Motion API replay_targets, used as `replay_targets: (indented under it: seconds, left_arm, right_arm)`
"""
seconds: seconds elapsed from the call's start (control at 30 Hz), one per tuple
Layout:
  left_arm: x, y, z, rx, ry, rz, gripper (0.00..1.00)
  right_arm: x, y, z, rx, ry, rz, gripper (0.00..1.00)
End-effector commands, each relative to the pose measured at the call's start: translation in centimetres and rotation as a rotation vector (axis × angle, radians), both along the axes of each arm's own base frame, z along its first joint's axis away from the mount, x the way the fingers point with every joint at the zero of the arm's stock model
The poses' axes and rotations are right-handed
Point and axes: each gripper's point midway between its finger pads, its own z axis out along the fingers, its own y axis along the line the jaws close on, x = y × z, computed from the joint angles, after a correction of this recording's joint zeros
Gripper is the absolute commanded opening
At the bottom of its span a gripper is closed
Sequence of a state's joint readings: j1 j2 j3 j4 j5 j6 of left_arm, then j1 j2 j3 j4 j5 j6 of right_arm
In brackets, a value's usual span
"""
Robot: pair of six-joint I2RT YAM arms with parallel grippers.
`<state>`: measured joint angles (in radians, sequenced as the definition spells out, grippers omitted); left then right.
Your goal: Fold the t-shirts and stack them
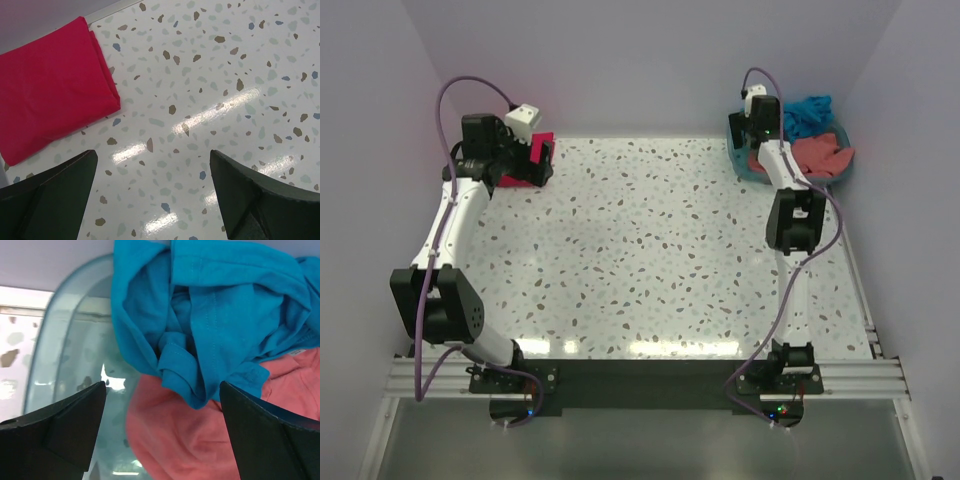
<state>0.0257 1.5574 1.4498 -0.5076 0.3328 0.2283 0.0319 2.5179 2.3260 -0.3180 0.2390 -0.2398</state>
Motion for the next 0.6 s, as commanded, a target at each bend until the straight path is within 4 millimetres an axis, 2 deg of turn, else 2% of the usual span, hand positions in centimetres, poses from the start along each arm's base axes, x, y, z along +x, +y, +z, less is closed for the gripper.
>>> replay_targets:
  seconds: [0.0,0.1,0.17,0.2,0.23,0.3,0.33,0.37,0.43,0.47,0.53,0.57]
  left_arm:
    - [0.6,0.1,1.3,0.021,-0.034,-0.008,1.00]
    - [0.7,0.3,1.1,0.023,-0.019,0.000,1.00]
    - [0.8,0.2,1.2,0.022,-0.013,0.000,1.00]
    - [0.8,0.2,1.2,0.024,-0.010,0.000,1.00]
    - [0.8,0.3,1.2,0.025,-0.010,0.002,1.00]
    - [0.6,0.4,1.3,0.031,-0.008,0.005,1.00]
    - [0.5,0.4,1.3,0.038,-0.012,0.000,1.00]
    - [0.4,0.5,1.3,0.041,-0.011,0.004,1.00]
    - [0.4,0.8,1.4,0.056,-0.015,0.004,1.00]
    - [0.4,0.8,1.4,0.060,-0.017,0.007,1.00]
    - [0.3,0.8,1.5,0.067,-0.020,0.001,1.00]
    - [0.3,0.8,1.5,0.069,-0.023,0.000,1.00]
  right_arm:
    - [2.3,-2.7,3.7,-0.105,-0.159,-0.076,0.99]
    - [2.8,-3.6,1.9,-0.119,-0.152,-0.092,0.98]
    - [3.0,-4.3,1.1,-0.141,-0.151,-0.114,0.99]
    - [3.3,-4.3,1.4,-0.143,-0.172,-0.116,0.99]
    - [3.5,-4.5,0.5,-0.151,-0.166,-0.117,0.98]
    - [3.9,-5.0,0.8,-0.167,-0.201,-0.144,0.93]
    - [4.1,-5.2,0.2,-0.175,-0.199,-0.153,0.88]
    - [4.2,-5.4,0.3,-0.181,-0.210,-0.165,0.72]
    - [4.3,-5.9,1.6,-0.187,-0.248,-0.203,0.51]
    - [4.4,-6.3,3.0,-0.181,-0.283,-0.219,0.30]
    - [4.3,-6.1,4.7,-0.149,-0.324,-0.223,0.14]
    - [3.9,-5.9,7.5,-0.130,-0.365,-0.223,0.05]
